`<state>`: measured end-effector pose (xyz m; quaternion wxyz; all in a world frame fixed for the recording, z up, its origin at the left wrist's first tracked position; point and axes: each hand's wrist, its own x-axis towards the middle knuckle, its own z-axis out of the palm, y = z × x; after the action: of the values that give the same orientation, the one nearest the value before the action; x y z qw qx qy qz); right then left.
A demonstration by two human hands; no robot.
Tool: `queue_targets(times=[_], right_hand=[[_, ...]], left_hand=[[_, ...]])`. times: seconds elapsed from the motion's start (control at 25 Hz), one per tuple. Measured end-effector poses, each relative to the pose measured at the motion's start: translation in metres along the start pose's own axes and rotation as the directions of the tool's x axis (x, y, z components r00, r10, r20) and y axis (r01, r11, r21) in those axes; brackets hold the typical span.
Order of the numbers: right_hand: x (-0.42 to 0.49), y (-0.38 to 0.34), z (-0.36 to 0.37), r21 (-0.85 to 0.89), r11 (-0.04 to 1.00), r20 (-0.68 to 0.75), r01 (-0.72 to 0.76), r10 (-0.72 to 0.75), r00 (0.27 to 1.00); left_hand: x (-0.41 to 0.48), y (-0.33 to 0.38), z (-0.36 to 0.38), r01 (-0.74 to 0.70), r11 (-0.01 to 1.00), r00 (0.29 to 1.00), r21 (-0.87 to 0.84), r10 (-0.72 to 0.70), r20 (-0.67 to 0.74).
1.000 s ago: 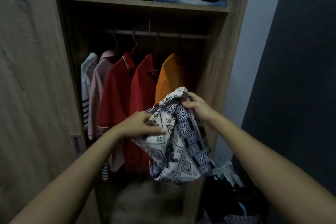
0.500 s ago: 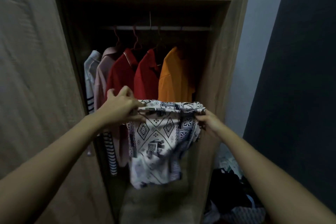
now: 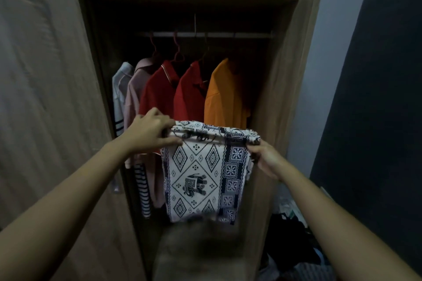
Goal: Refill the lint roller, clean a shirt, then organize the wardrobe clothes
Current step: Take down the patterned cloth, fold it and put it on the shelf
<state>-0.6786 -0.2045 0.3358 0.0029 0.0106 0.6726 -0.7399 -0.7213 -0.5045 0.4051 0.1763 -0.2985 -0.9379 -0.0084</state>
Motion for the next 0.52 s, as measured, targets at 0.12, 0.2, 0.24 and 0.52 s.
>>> queue_targets(times=[0.12,0.2,0.24,0.52], right_hand=[[-0.001,-0.003,-0.002,0.022,1.0,0.003,-0.006,0.006,1.0],[-0.001,-0.005,-0.001,0.079,0.997,-0.002,0.012,-0.012,1.0],[0.0,-0.006,0.001,0.109,0.994,-0.008,0.024,-0.023,1.0],[0.009,0.001,0.001,-0.121,0.992,-0.076,0.045,-0.055,0.996]], left_hand=[[-0.002,-0.005,0.009,-0.013,1.0,1.0,0.027,0.013,0.017],[-0.001,-0.008,0.011,0.039,0.98,0.996,-0.196,-0.054,-0.074],[-0.002,-0.003,0.012,0.058,0.912,0.994,-0.407,-0.092,-0.066],[-0.014,0.02,0.029,0.059,0.493,0.986,-0.868,-0.165,-0.027]])
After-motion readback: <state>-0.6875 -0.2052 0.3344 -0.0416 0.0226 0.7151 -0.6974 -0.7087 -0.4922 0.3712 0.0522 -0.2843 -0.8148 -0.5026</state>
